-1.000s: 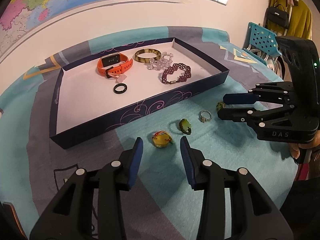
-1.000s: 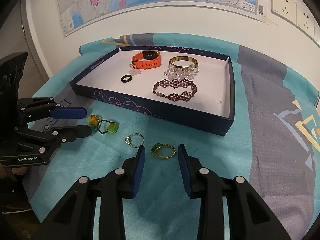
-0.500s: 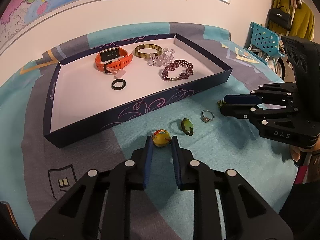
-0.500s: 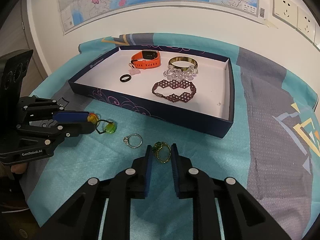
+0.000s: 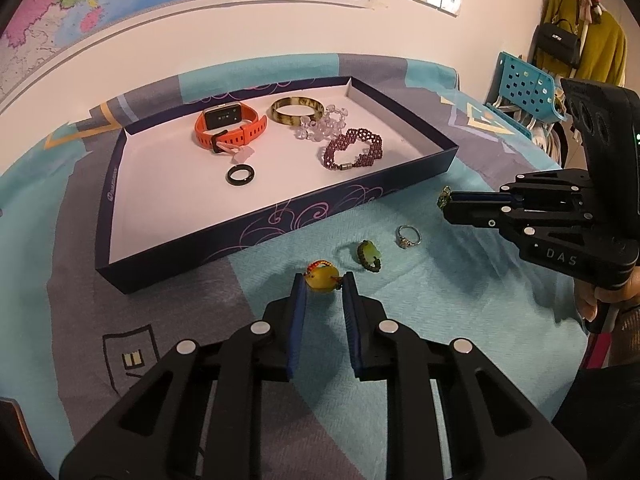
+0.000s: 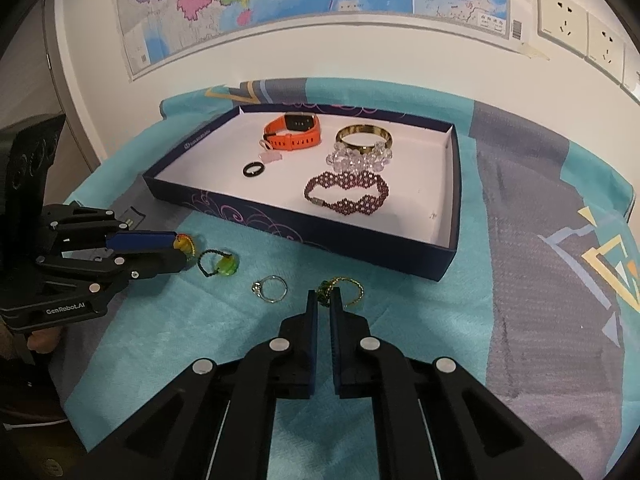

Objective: Organize jewelry
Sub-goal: 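Grasp yellow duck ring with left gripper while right gripper grasps gold green-stone ring, then carry yellow ring with left gripper while right gripper carries gold ring into box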

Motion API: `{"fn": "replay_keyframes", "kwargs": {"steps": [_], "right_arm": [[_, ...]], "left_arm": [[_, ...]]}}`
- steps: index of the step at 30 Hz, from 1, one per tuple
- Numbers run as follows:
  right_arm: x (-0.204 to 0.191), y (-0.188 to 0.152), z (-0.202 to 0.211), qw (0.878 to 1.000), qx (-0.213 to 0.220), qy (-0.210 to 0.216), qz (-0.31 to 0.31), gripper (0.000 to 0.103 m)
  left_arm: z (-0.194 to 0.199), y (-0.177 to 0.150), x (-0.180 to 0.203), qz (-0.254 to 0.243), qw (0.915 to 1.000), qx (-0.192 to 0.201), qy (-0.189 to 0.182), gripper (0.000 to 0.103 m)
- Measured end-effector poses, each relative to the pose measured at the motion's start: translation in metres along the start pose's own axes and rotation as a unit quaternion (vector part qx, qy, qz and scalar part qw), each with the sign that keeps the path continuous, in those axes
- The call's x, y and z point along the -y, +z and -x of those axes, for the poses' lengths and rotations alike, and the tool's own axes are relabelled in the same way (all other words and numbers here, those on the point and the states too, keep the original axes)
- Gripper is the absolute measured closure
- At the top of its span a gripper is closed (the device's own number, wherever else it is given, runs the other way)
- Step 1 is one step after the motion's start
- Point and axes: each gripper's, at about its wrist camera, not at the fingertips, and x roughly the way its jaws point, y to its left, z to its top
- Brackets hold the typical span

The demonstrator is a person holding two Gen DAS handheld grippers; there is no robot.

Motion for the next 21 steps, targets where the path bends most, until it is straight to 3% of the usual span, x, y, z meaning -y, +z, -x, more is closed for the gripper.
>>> {"fn": "replay_keyframes", "kwargs": {"steps": [21], "right_arm": [[-0.005,0.002,0.008,1.000,0.028,0.007,0.003,0.099]], "left_arm": [[0.021,0.002,0.000,0.007,0.9996,0.023,0.012,0.084]]}}
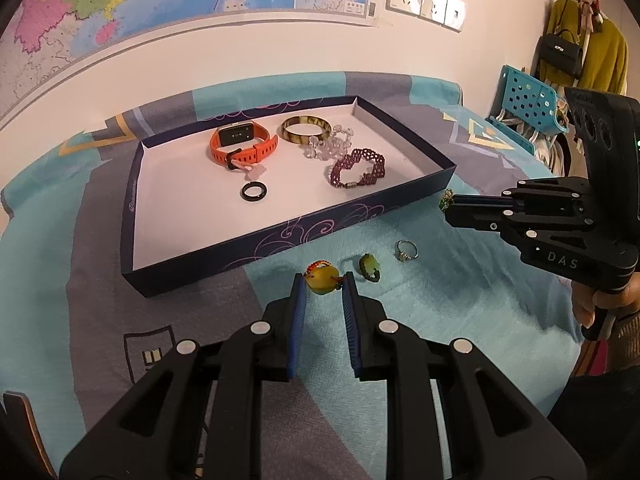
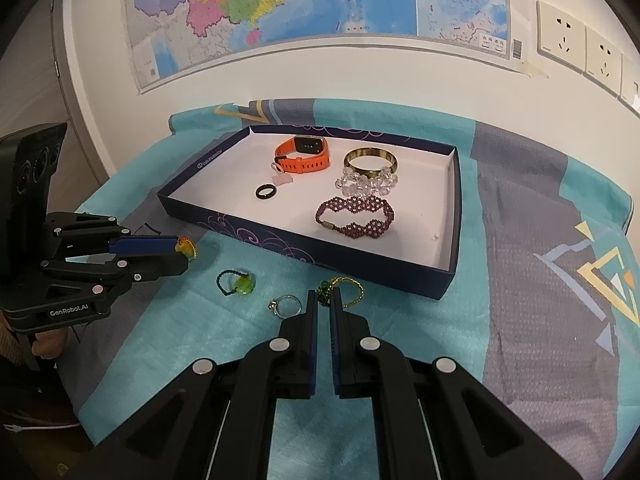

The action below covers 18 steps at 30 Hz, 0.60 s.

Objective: Organize jewelry
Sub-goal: 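Carry yellow ring with left gripper while right gripper carries gold ring into box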

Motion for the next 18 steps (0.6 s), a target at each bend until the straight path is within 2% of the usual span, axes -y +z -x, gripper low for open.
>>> {"fn": "replay_keyframes", "kwargs": {"steps": [18], "right_arm": [[-0.011,0.021,-0.002,1.000,0.016,0.005,0.025,0.099]], "left_arm": [[0.013,0.015,-0.006,0.004,0.9996,0.026,0.006,0.084]]}}
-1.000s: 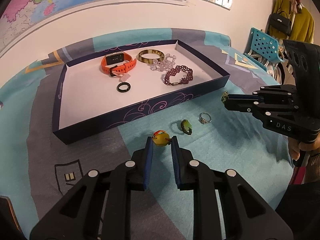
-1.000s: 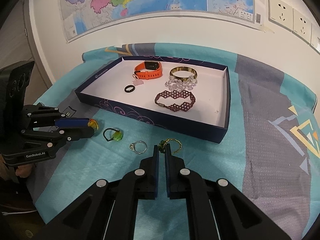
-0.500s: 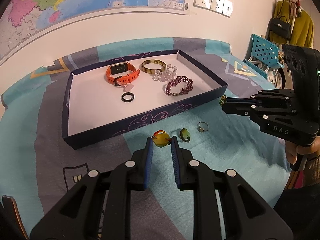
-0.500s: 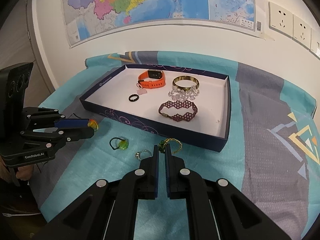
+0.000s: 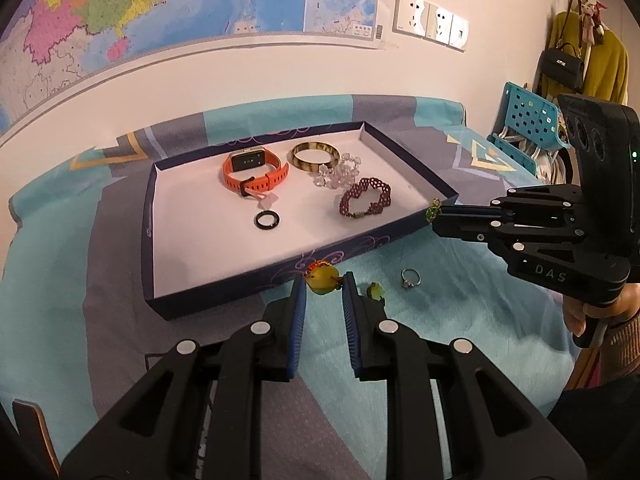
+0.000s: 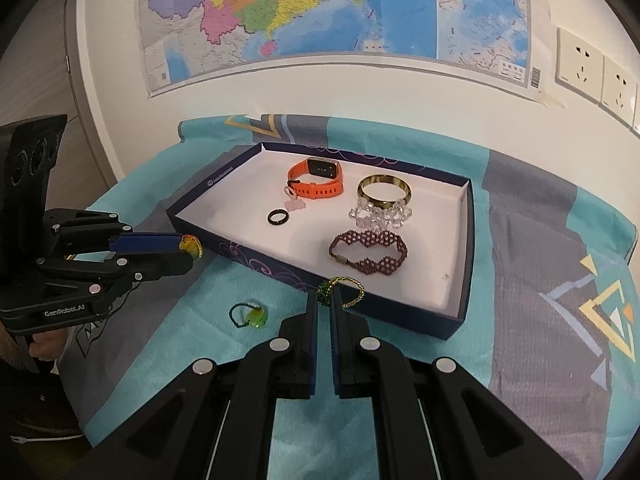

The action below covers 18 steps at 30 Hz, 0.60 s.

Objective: Organize jewelry
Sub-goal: 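Carry yellow ring with left gripper while right gripper carries gold ring into box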

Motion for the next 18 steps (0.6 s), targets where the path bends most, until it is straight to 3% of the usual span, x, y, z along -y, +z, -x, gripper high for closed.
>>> {"fn": "replay_keyframes", "kwargs": {"steps": [18], "right_arm": [[0.000,0.020,-0.011,1.000,0.004,0.003,0.015,0.099]], "left_arm": [[-0.007,0.017,-0.006,-0.001,1.0000,0.007,0.007,0.084]]}}
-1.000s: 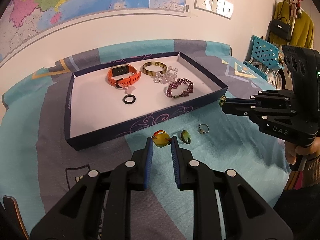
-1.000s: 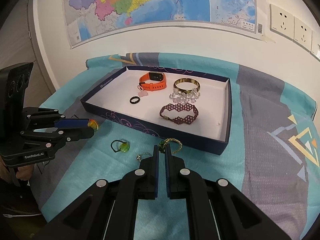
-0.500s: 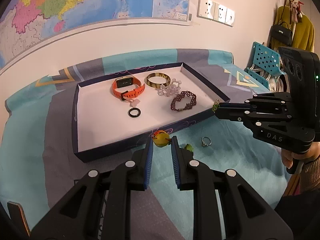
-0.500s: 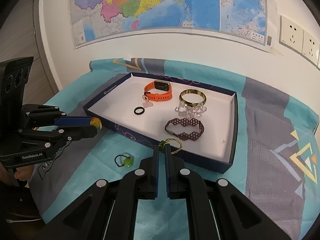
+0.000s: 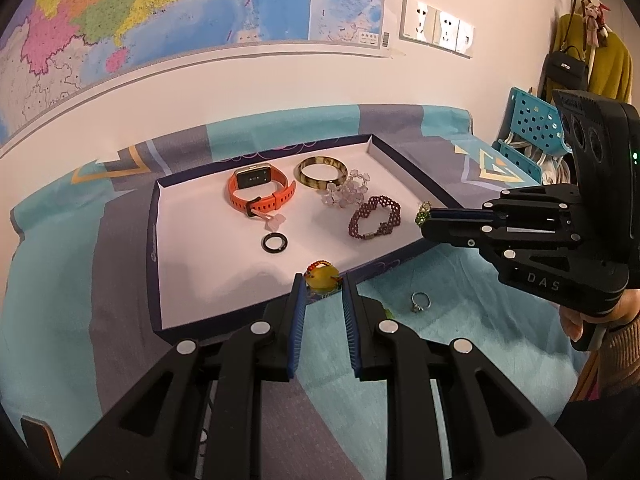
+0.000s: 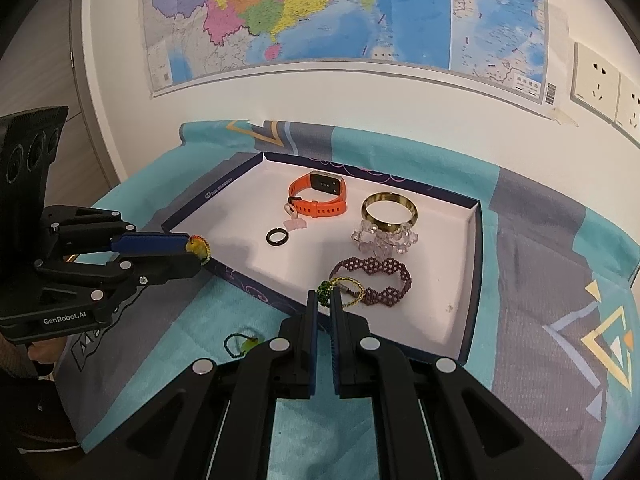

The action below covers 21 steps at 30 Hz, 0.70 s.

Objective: Organize jewelry
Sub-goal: 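Carry yellow ring with left gripper while right gripper carries gold ring into box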

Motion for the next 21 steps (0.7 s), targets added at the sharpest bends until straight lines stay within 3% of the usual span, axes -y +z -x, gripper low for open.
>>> {"fn": "replay_keyframes", "kwargs": {"steps": [21], "right_arm": [[0.005,0.013,-0.014,1.000,-0.007,0.007,0.000,0.099]], "left_arm": [[-0.013,0.015,-0.009,0.009,0.9999,-0.003,0.009,0.084]]}}
